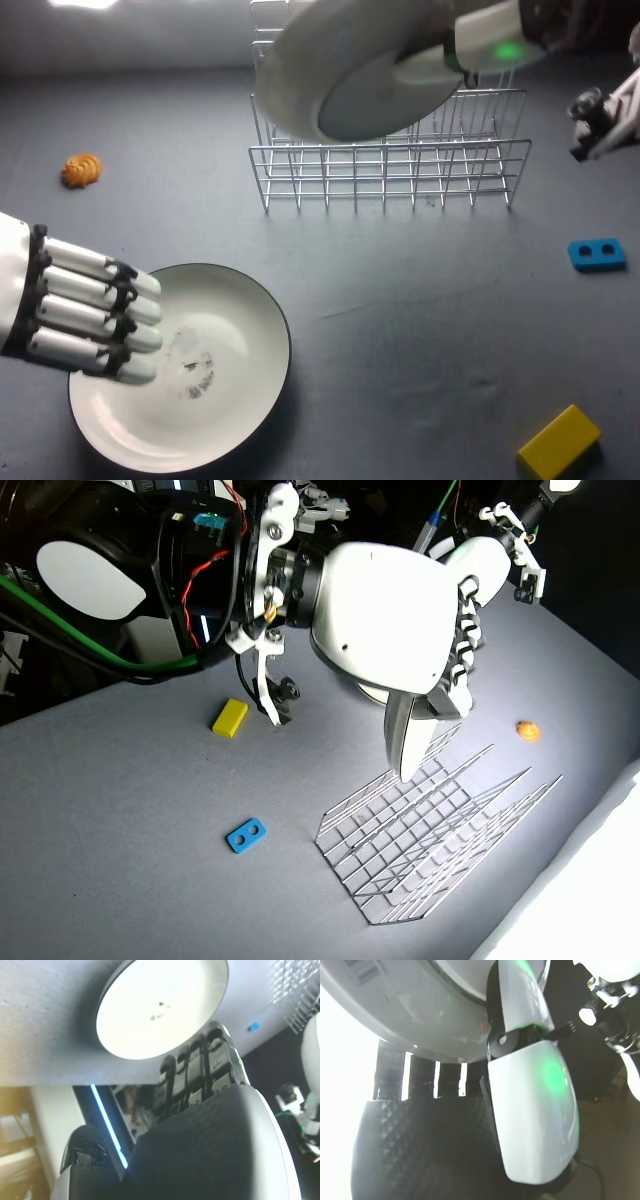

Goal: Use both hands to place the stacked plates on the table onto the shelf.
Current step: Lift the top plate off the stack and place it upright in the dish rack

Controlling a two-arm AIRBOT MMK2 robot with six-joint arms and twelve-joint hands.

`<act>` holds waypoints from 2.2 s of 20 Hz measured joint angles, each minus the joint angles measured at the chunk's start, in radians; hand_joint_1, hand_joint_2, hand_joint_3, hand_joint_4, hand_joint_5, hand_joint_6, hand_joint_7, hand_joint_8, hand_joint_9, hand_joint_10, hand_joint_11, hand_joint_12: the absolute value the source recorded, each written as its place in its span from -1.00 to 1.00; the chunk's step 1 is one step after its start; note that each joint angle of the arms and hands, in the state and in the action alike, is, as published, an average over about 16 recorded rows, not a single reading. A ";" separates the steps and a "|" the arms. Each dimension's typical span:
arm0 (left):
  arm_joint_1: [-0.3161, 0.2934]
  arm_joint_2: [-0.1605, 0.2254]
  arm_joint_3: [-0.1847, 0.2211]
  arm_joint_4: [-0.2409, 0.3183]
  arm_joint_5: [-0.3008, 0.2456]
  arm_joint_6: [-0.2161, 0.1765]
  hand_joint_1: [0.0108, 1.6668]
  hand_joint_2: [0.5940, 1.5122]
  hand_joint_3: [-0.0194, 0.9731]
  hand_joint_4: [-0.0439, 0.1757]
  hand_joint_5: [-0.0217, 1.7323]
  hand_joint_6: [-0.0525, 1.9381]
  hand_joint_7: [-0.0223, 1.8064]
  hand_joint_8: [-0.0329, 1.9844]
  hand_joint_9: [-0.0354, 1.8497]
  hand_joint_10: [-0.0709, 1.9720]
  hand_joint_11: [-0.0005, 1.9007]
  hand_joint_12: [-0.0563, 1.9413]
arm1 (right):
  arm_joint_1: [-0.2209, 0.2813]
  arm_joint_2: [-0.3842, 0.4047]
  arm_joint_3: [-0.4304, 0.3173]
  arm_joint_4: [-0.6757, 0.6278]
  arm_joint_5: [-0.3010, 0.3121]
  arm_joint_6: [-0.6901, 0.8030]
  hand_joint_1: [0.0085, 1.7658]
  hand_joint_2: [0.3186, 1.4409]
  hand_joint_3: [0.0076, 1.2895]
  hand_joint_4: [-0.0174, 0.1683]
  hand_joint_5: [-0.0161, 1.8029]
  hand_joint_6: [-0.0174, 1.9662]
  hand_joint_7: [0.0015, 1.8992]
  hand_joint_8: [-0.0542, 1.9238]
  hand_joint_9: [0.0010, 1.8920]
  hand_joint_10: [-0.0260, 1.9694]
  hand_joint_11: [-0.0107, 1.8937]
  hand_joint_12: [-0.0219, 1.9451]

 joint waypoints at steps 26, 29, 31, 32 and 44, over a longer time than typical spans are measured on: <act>0.020 -0.008 -0.053 0.069 0.129 -0.002 -0.99 0.09 -0.92 -0.56 -0.87 -0.93 -0.93 -0.96 -0.92 -0.92 -0.98 -0.84 | 0.088 -0.120 0.192 0.200 -0.073 -0.012 0.43 0.28 -1.00 -0.90 -0.08 0.17 0.02 0.20 0.03 0.08 -0.16 0.46; 0.020 -0.007 -0.054 0.062 0.131 -0.002 -0.99 0.09 -0.92 -0.57 -0.88 -0.94 -0.94 -0.96 -0.93 -0.92 -0.98 -0.88 | 0.083 -0.129 0.204 0.209 -0.072 -0.016 0.43 0.30 -0.99 -0.90 -0.07 0.15 0.02 0.19 0.04 0.08 -0.15 0.45; 0.020 -0.007 -0.053 0.058 0.131 -0.002 -0.99 0.09 -0.92 -0.56 -0.88 -0.94 -0.94 -0.96 -0.93 -0.92 -0.98 -0.89 | 0.075 -0.136 0.215 0.213 -0.072 -0.019 0.43 0.31 -0.99 -0.90 -0.06 0.14 0.03 0.18 0.04 0.09 -0.15 0.45; 0.020 -0.007 -0.053 0.056 0.131 -0.002 -0.99 0.09 -0.92 -0.56 -0.88 -0.94 -0.94 -0.96 -0.93 -0.92 -0.98 -0.89 | 0.070 -0.140 0.221 0.215 -0.071 -0.020 0.43 0.31 -0.99 -0.90 -0.06 0.13 0.03 0.18 0.04 0.10 -0.15 0.45; 0.022 -0.004 -0.053 0.046 0.141 -0.002 -0.99 0.08 -0.92 -0.56 -0.89 -0.94 -0.94 -0.96 -0.93 -0.92 -0.98 -0.92 | -0.018 -0.176 0.309 0.268 -0.064 -0.023 0.40 0.32 -0.99 -0.90 -0.06 0.14 0.06 0.11 0.03 0.07 -0.19 0.46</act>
